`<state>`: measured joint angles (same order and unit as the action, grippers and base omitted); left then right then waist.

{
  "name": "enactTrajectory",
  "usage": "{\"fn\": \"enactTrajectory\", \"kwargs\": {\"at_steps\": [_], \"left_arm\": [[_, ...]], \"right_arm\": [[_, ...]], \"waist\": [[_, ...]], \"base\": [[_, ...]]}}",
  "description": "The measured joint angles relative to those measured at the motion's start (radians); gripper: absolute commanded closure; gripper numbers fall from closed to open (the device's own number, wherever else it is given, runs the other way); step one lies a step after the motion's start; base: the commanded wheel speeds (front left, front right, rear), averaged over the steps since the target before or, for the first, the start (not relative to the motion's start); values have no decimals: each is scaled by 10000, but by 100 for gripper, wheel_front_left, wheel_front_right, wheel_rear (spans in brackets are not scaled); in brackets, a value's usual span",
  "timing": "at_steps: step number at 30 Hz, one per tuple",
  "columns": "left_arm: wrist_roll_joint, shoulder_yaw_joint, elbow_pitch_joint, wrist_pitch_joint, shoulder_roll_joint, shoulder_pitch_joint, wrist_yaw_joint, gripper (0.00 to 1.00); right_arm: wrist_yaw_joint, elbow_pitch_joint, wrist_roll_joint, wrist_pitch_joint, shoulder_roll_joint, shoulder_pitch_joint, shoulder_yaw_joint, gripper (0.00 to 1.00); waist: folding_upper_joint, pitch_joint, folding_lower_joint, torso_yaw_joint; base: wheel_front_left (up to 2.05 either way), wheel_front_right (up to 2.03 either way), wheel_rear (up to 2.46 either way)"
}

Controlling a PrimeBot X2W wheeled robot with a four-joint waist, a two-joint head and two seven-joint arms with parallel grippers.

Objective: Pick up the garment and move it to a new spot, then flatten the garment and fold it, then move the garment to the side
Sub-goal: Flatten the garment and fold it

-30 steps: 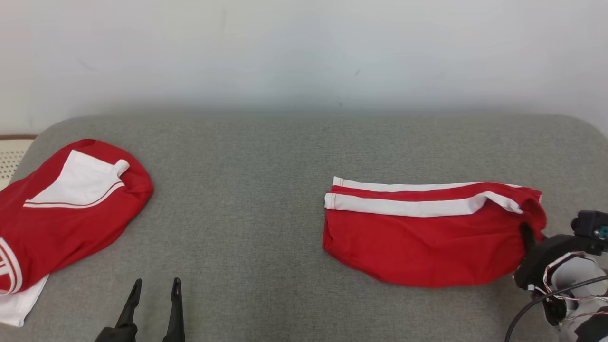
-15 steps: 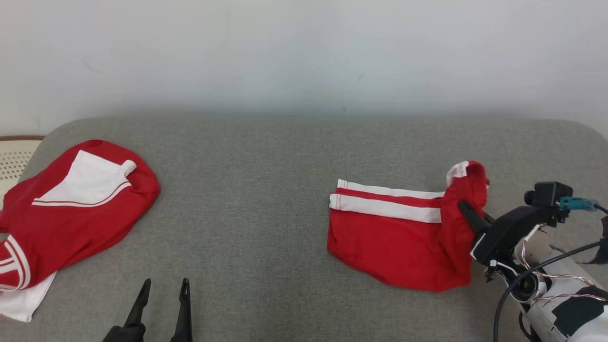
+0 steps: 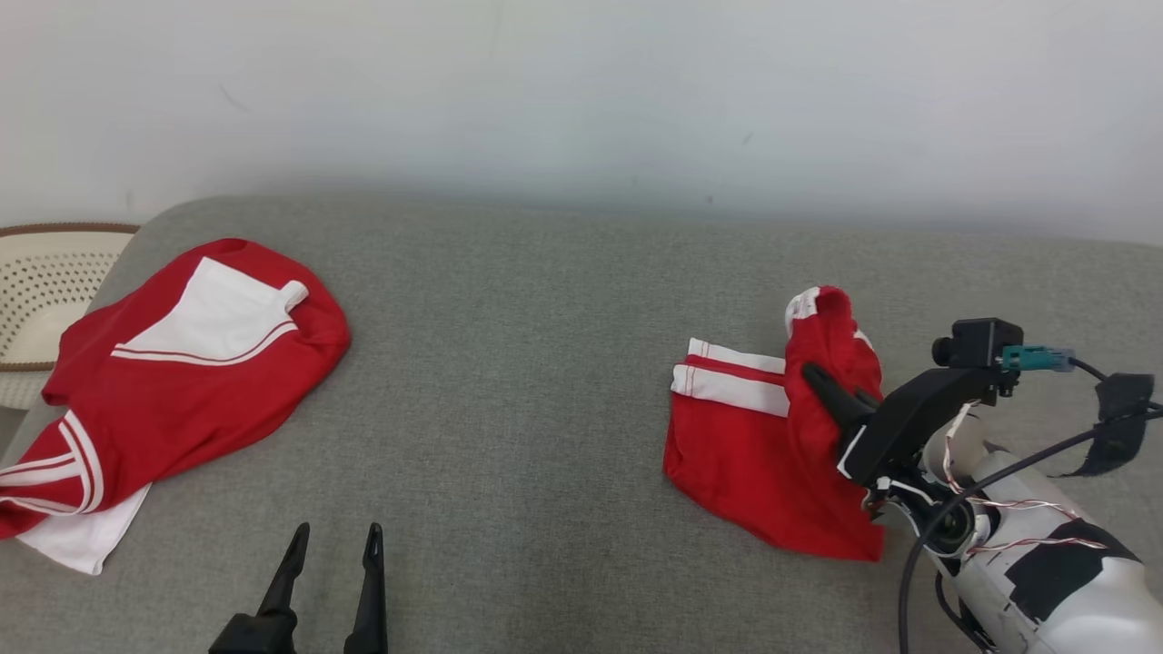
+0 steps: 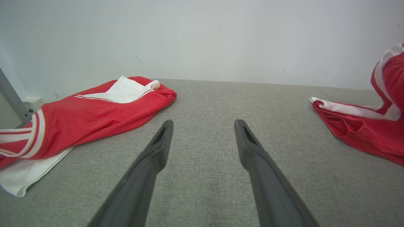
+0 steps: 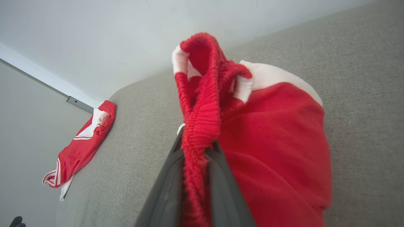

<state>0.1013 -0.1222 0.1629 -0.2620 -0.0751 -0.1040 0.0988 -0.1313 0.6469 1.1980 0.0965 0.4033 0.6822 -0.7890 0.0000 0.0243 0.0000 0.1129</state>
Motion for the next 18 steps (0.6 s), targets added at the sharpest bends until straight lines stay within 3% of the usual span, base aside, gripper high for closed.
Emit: {"fn": "enactTrajectory", "kwargs": {"at_steps": [18], "left_arm": [[54, -529, 303, 0, 165, -607, -96, 0]], "right_arm": [[2, 2100, 188, -88, -1057, 766, -734, 100]], "waist": [[1, 513, 1, 843]], "base": [[0, 0, 0]]}}
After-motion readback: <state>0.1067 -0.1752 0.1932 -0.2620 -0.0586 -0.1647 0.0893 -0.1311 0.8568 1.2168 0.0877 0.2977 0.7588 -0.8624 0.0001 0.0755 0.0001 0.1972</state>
